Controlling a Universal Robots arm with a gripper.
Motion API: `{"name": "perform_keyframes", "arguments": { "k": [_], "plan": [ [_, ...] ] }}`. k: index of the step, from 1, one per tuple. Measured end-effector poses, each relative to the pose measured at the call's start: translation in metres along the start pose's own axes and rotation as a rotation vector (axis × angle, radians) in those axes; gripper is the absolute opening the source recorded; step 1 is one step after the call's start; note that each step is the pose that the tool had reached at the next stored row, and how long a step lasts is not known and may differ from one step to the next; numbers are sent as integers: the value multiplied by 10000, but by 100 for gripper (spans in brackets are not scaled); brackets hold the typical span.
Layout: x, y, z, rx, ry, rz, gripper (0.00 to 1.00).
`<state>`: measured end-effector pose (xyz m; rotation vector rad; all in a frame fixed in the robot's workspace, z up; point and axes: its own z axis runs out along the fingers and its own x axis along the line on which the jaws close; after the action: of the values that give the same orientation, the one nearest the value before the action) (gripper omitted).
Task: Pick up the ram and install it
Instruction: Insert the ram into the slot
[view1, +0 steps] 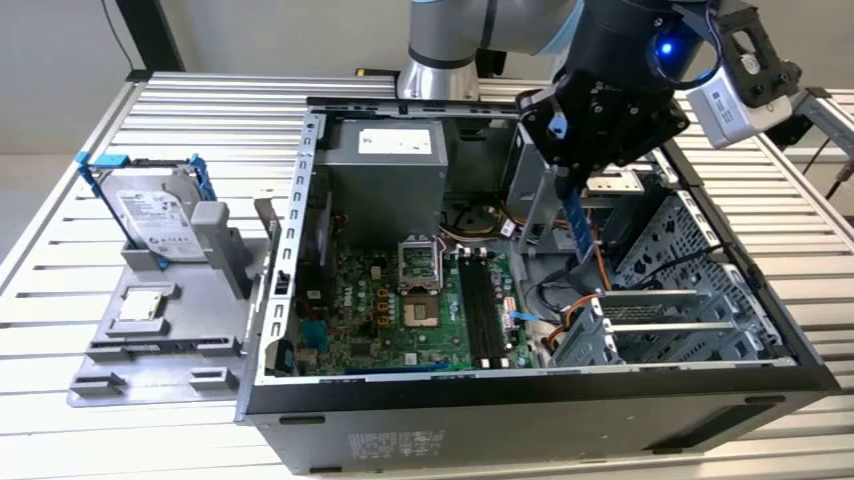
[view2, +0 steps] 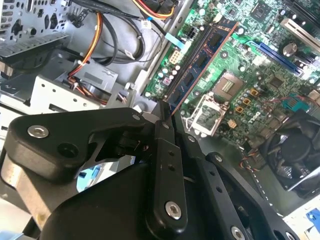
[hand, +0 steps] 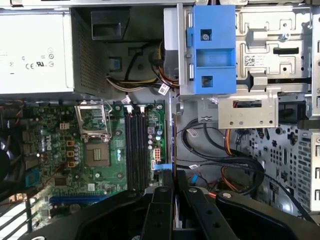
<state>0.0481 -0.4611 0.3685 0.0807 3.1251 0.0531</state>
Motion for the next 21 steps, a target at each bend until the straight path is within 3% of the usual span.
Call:
{"name": "perform_keyframes", "arguments": {
  "k": [21],
  "plan": [
    [2, -5, 147, 2, 0, 0, 0]
  ]
}}
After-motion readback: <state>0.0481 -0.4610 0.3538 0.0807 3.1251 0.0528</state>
